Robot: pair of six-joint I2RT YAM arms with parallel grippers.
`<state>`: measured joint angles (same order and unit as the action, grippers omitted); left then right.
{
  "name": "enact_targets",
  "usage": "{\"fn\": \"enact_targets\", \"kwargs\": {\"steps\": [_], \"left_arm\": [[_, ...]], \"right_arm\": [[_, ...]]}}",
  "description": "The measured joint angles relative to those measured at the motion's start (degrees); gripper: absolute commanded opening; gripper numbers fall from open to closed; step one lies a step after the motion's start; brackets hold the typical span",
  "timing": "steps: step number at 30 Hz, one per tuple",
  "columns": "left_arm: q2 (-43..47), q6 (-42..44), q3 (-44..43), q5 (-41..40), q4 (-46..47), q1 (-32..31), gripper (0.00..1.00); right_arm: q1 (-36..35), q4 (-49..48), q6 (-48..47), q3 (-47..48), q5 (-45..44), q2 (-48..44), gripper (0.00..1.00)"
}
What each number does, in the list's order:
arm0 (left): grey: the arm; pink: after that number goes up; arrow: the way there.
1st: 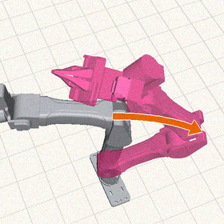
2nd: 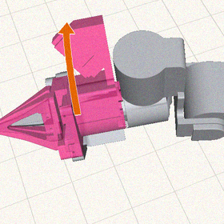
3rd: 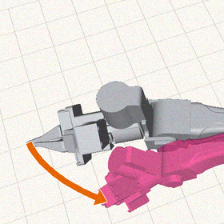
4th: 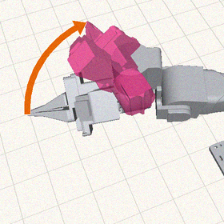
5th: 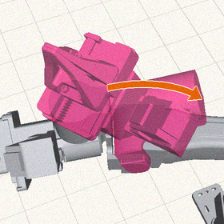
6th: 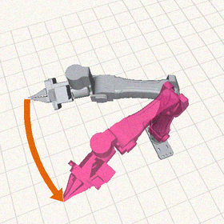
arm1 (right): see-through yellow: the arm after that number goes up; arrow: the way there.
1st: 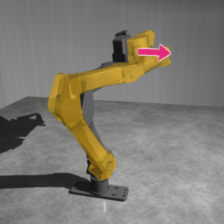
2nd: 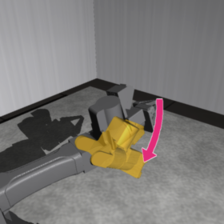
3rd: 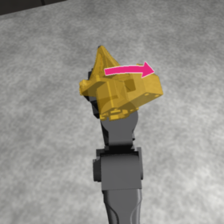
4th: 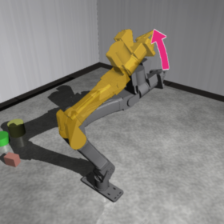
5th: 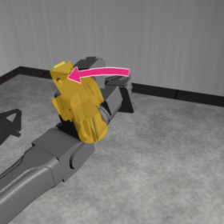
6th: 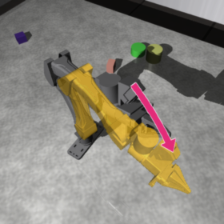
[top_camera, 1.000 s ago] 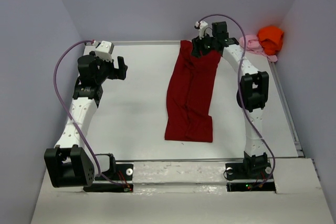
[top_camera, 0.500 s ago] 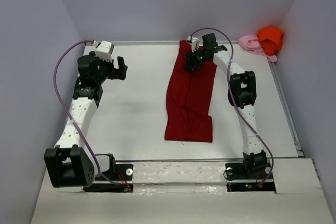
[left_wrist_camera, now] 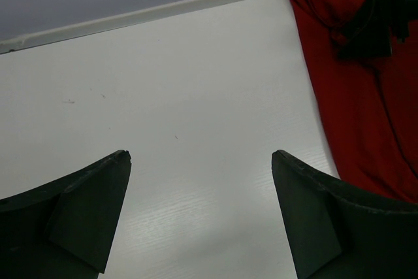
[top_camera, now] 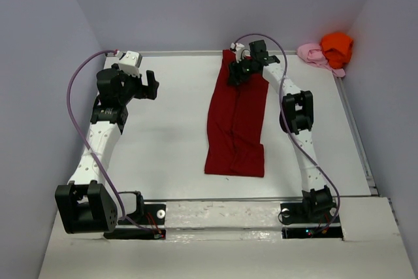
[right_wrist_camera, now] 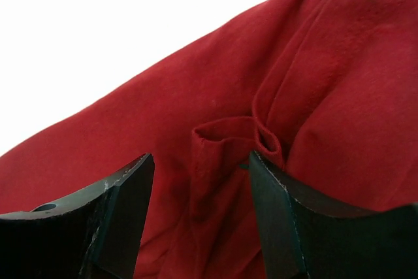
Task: Fold and stack the t-shirts
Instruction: Fold the tshirt
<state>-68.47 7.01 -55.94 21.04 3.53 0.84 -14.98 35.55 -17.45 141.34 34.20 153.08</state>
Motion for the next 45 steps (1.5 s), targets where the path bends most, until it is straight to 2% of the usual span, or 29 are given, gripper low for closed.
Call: {"fn": "enact_targets", "kwargs": {"steps": [5, 18, 24, 27, 29, 32, 35, 36, 38, 42, 45], "left_arm": [[0.1, 0.0, 0.0, 0.1, 0.0, 0.0, 0.99], [0.1, 0.0, 0.0, 0.2, -0.4, 0.4, 0.99], [0.1, 0.0, 0.0, 0.6, -0.3, 0.4, 0.99], [0.1, 0.0, 0.0, 1.2, -0.3, 0.4, 0.99], [0.1, 0.0, 0.0, 1.7, -0.3, 0.4, 0.99], [0.1, -0.2, 0.0, 3.1, 0.3, 0.4, 0.99], [0.3, -1.0, 0.1, 5.8, 0.9, 0.4, 0.99], [0.2, -1.4, 0.1, 7.5, 1.2, 0.4, 0.99], [-0.4, -2.1, 0.1, 10.6, 1.5, 0.4, 0.99], [-7.4, 0.5, -1.7, 20.8, -0.5, 0.2, 0.99], [-14.9, 6.4, -2.5, 21.9, -4.2, -2.2, 0.99]], "right_arm": [[-0.1, -1.9, -2.8, 2.5, -3.4, 1.3, 0.66], [-0.4, -13.9, -15.1, 5.9, -13.9, 6.0, 0.66], [-0.5, -14.1, -14.1, 8.7, -14.4, 6.3, 0.64], [-0.5, -12.0, -11.6, 7.2, -13.5, 3.0, 0.64], [-0.5, -11.3, -10.3, 1.0, -12.9, -2.7, 0.64], [-0.5, -8.9, -8.9, -11.3, -12.1, -17.3, 0.64], [-0.5, -10.7, -7.7, -29.1, -10.1, -36.8, 0.63], [-0.5, -12.6, -7.4, -37.7, -9.0, -46.2, 0.63], [-0.5, -13.6, -7.3, -47.4, -6.8, -57.0, 0.63], [-0.6, -14.6, -11.4, -68.0, -4.6, -72.8, 0.63], [-0.9, -13.3, -18.3, -83.8, -5.3, -80.0, 0.63]]}}
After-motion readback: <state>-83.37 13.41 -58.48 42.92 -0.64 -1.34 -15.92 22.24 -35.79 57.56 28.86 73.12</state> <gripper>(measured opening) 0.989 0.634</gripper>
